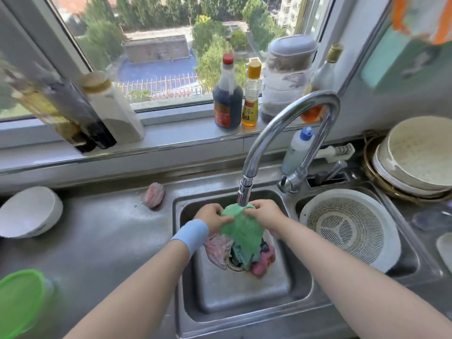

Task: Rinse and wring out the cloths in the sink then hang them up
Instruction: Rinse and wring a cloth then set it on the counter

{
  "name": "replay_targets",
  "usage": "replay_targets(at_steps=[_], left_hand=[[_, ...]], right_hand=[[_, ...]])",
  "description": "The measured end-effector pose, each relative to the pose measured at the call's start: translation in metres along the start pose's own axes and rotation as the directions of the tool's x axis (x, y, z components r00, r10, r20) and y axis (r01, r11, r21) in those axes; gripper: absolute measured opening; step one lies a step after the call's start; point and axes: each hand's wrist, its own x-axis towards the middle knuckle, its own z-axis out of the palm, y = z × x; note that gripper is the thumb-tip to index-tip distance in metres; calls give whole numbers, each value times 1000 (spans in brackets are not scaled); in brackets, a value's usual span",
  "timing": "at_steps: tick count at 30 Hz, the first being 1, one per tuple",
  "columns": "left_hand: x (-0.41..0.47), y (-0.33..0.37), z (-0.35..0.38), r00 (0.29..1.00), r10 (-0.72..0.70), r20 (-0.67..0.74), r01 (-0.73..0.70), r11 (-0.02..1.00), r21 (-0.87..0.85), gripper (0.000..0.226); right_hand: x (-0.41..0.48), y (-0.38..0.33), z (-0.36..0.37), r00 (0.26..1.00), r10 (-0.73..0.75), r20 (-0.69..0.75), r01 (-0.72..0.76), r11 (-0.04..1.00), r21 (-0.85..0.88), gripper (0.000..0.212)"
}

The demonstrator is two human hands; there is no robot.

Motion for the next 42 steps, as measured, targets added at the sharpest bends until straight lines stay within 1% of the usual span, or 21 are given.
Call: replay_targets(at_steps=[2, 4, 6, 7, 9, 12, 14, 16, 17, 18, 19, 22, 26, 29, 32, 33, 34, 36, 38, 40, 42], left_hand=[[-7, 6, -4, 999, 33, -28, -35, 997, -62, 31], [-15, 13, -5, 998, 51, -22, -55, 963, -265, 22], [-24, 18, -4, 998, 69, 14, -55, 890, -453, 49], [-28, 19, -4, 996, 80, 30, -57, 883, -466, 52], [-28, 21, -3, 994, 100, 42, -75, 913, -402, 37], [-27, 23, -4, 996, 64, -69, -81, 956, -283, 10], [-25, 26, -5, 993, 36, -112, -69, 950, -304, 17], [-24, 29, -7, 992, 31, -126, -69, 947, -315, 19], [-23, 29, -8, 990, 26, -138, -71, 942, -327, 18], [-22, 28, -9, 988, 23, -153, -72, 944, -323, 17], [-21, 26, -9, 985, 30, -171, -79, 954, -288, 16], [-21, 18, -7, 987, 42, -154, -63, 989, -135, 4], [-27, 13, 5, 1000, 20, -10, -21, 999, -44, 41], [-28, 17, 15, 994, 97, 59, -83, 975, -206, 50], [-25, 18, 14, 995, 85, -41, -94, 941, -325, 22], [-24, 19, 11, 996, 59, -61, -75, 945, -318, 9], [-23, 20, 8, 996, 32, -83, -54, 959, -278, 10], [-20, 19, 4, 987, -6, -162, -17, 990, -141, 35], [-20, 21, 6, 972, -45, -232, 12, 990, -143, 37], [-18, 25, 13, 968, -186, -167, 104, 907, -409, 28], [-20, 31, 24, 934, -355, 41, 281, 659, -697, 21]], right_hand=[[-7, -12, 5, 999, 35, 17, -38, 988, 150, 9], [-11, -19, 10, 998, 53, 22, -57, 975, 213, 12], [-14, -20, 10, 997, 62, 51, -73, 961, 265, 15], [-16, -21, 8, 995, 46, 92, -72, 951, 300, 17], [-19, -19, 3, 978, -37, 207, -39, 936, 351, 22], [-25, -13, -8, 955, -98, 281, 9, 953, 301, 33], [-26, -6, -14, 967, -71, 246, 59, 997, 56, 35], [-25, 2, -19, 983, -27, 183, 80, 954, -289, 11], [-25, 6, -21, 990, -5, 144, 60, 922, -382, 5], [-24, 9, -23, 995, 7, 102, 32, 927, -373, 14], [-23, 11, -23, 998, 8, 70, 13, 957, -291, 18], [-26, 3, -15, 999, -49, 25, 50, 997, -66, 10], [-23, -15, 1, 989, -57, 136, 48, 996, 71, 19], [-22, -22, 7, 983, -74, 169, 62, 995, 72, 11], [-18, -17, 9, 987, -82, 135, 66, 990, 123, 23], [-17, -15, 8, 992, -67, 103, 54, 991, 124, 19], [-16, -13, 5, 998, -46, 53, 41, 996, 83, 15], [-14, -10, 0, 998, -23, -62, 20, 999, -46, 23], [-12, -6, -1, 993, -44, -106, 39, 998, -47, 29], [-13, -6, 2, 996, -81, -48, 80, 997, -24, 25], [-17, -5, 9, 991, -121, 49, 123, 992, -34, 18]])
